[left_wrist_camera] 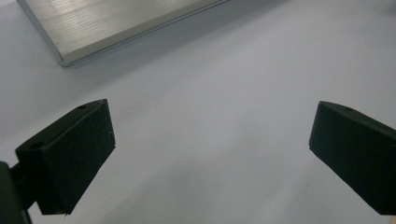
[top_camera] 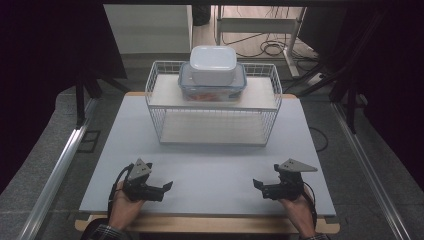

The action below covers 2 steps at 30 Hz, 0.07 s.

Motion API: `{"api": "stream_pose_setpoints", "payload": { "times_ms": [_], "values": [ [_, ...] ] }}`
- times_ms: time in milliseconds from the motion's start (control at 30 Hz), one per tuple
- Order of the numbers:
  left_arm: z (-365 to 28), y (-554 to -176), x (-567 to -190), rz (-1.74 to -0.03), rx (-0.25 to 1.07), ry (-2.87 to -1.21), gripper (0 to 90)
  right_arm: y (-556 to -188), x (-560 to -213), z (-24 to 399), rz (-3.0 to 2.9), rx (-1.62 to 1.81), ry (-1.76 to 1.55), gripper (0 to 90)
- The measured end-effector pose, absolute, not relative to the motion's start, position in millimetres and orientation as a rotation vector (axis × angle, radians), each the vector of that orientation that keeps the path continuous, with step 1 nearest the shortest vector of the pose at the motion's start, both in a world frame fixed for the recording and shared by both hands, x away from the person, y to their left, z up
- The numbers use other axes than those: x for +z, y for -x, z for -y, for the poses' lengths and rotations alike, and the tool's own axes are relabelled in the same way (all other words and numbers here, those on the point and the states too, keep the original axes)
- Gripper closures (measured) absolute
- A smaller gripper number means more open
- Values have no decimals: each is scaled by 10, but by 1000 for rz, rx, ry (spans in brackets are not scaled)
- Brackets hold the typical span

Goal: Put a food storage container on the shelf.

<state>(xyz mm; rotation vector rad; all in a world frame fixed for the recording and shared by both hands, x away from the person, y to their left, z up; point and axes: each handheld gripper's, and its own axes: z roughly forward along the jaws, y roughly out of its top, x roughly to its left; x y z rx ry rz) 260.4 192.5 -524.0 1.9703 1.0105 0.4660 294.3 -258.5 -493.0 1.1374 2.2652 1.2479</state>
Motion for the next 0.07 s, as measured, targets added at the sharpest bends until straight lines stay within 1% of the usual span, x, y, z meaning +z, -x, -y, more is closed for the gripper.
{"api": "stream_pose_setpoints", "payload": {
  "times_ms": [67],
  "values": [
    [-1926, -2607, -5237, -1011, 468, -1968, 0, -2946, -4937, 2580, -2269, 1242, -1134, 2]
  ]
}}
